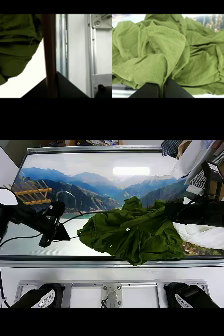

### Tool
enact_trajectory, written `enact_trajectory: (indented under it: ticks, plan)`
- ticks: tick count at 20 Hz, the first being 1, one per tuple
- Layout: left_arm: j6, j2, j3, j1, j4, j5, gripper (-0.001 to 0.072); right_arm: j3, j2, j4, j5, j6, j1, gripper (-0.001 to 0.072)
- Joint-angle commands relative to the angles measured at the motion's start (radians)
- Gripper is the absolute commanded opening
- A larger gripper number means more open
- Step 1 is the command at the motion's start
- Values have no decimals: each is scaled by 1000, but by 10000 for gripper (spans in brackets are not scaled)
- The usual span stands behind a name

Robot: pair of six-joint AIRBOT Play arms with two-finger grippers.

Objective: Fold the clothes and pants, and hang the long-sleeved shirts on hangers.

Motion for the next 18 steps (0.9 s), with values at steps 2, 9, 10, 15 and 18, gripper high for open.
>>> enact_trajectory:
  ticks: [2, 9, 10, 15, 18]
  plan:
    - [-8, 15, -99, -71, 5, 99, 9, 1, -3, 15, 3, -3, -5, 17]
    - [-57, -69, -103, -169, 5, 232, 9, 1, -3, 45, 45, -5, -5, 17]
    - [-57, -82, -104, -170, 0, 257, 9, 1, -3, 45, 64, -23, -5, 17]
    - [-56, -89, -65, -171, -2, 307, 9, 1, -3, 45, 151, -56, -5, 16]
    - [-56, -89, -24, -171, -2, 331, 9, 1, 3, 45, 168, -56, -5, 16]
